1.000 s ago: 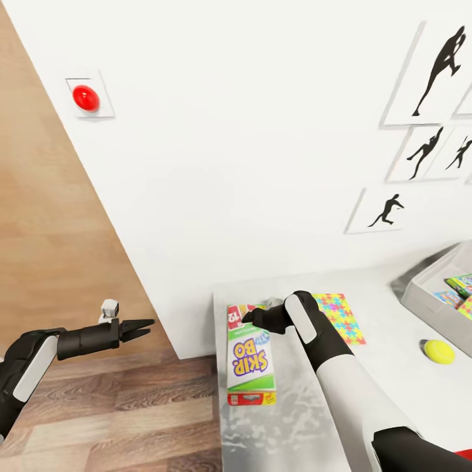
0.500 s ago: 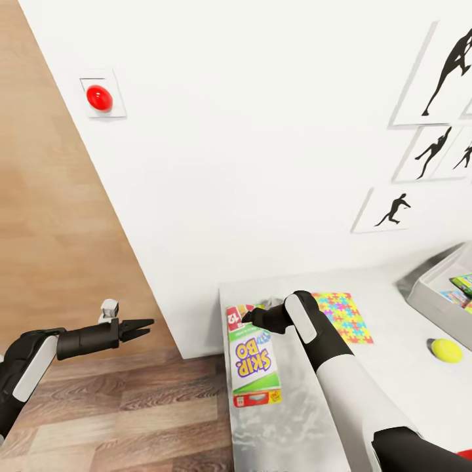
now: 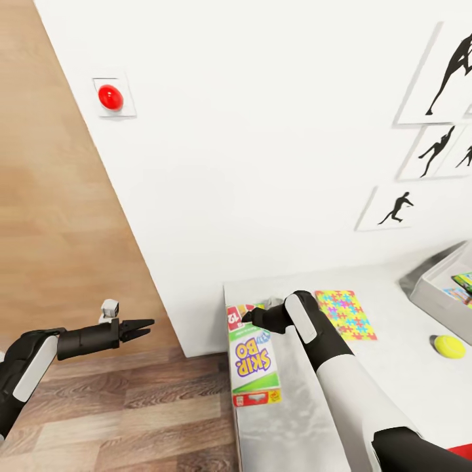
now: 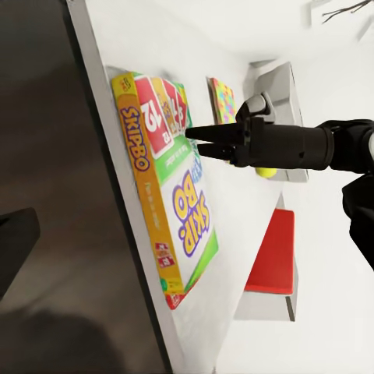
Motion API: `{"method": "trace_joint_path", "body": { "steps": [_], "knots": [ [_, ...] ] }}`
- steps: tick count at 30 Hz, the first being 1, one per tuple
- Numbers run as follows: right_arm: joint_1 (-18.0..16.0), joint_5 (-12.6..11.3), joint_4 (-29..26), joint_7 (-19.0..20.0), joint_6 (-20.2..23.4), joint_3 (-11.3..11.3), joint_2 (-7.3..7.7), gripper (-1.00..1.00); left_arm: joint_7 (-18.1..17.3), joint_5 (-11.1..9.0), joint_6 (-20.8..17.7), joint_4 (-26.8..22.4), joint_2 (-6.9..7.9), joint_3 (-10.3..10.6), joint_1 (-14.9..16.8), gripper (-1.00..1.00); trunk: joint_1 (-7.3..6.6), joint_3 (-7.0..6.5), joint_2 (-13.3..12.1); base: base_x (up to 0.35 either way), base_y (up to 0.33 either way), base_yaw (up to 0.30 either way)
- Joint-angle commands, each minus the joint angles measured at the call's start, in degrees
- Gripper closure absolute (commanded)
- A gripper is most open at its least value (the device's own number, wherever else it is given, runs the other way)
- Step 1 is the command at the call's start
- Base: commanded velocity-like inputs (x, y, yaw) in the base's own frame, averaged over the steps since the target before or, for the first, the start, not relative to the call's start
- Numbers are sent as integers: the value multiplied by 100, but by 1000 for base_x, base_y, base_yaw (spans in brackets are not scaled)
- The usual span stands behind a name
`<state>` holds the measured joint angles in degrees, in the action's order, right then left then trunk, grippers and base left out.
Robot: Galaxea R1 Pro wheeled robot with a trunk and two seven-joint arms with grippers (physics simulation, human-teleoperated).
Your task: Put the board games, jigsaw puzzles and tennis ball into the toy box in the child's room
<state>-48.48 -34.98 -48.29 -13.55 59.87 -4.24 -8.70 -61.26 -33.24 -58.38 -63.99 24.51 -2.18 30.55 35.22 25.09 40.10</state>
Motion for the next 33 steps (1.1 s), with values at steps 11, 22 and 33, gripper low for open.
{"method": "trace_joint_path", "body": {
  "steps": [11, 22, 33],
  "knots": [
    [-4, -61, -5, -60, 13, -7, 8, -100, -17, 2, -24, 1, 1, -7, 4, -100, 1, 7, 6, -1, 69, 0],
    [-4, -61, -5, -60, 13, -7, 9, -100, -17, 2, -24, 1, 1, -10, 4, -100, 1, 7, 6, 0, 37, 0],
    [-3, -61, -5, -60, 13, -7, 9, -100, -17, 2, -24, 1, 1, -8, 4, -100, 1, 7, 6, 0, 44, 0]
  ]
}}
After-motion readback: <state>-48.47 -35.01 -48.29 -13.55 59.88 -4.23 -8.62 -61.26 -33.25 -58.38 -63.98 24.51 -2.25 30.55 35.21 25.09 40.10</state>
